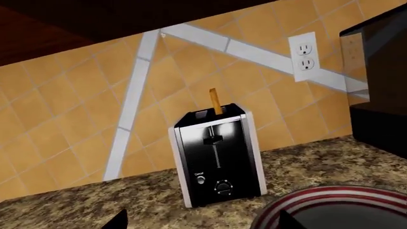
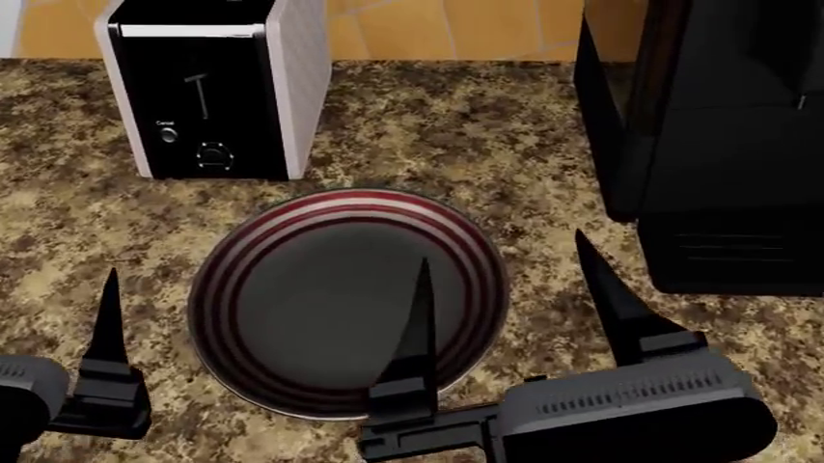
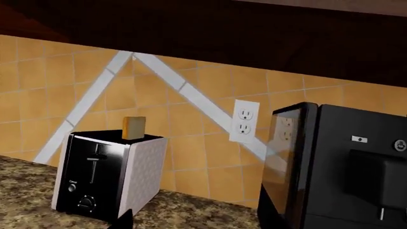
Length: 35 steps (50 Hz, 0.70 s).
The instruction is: Place the toasted item on a plate.
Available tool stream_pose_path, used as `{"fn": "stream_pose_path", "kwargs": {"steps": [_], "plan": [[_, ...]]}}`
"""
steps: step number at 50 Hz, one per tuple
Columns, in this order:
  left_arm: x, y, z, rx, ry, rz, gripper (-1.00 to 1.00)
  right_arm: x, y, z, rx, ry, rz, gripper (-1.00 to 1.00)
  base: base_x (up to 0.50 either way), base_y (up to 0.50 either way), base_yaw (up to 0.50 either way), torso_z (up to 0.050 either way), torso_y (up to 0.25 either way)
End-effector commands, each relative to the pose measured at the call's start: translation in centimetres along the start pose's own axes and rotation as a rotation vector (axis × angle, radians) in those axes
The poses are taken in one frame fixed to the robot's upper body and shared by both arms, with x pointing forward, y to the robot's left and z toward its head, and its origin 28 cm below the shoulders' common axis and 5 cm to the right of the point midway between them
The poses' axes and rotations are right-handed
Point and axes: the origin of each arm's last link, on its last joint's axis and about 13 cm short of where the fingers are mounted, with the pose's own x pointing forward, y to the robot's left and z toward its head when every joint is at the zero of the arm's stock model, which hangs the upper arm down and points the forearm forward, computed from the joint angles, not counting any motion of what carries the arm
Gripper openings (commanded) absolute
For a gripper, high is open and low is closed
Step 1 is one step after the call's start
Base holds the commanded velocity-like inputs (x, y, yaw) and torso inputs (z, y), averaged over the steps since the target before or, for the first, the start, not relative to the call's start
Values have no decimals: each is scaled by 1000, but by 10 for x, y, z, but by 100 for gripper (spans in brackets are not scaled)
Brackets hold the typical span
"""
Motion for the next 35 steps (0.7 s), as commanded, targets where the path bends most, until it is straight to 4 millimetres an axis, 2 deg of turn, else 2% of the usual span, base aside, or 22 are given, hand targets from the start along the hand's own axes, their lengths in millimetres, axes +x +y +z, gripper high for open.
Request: {"fn": "stream_pose_path", "kwargs": {"steps": [1, 20, 27, 35], "plan": [[0, 3, 6, 12, -13, 9, 100, 2, 2, 8, -8, -27, 23, 100, 254, 0, 0, 0, 0], [-2, 6, 5, 17, -5, 20, 100, 5, 3, 9, 9, -36, 17, 100, 256, 34, 0, 0, 0], [-3, 6, 4, 16, -4, 18, 100, -3, 0, 15, 5, -40, 31, 100, 253, 61, 0, 0, 0], [-2, 6, 3, 19, -2, 21, 100, 3, 3, 11, 15, -37, 22, 100, 244, 54, 0, 0, 2]]}}
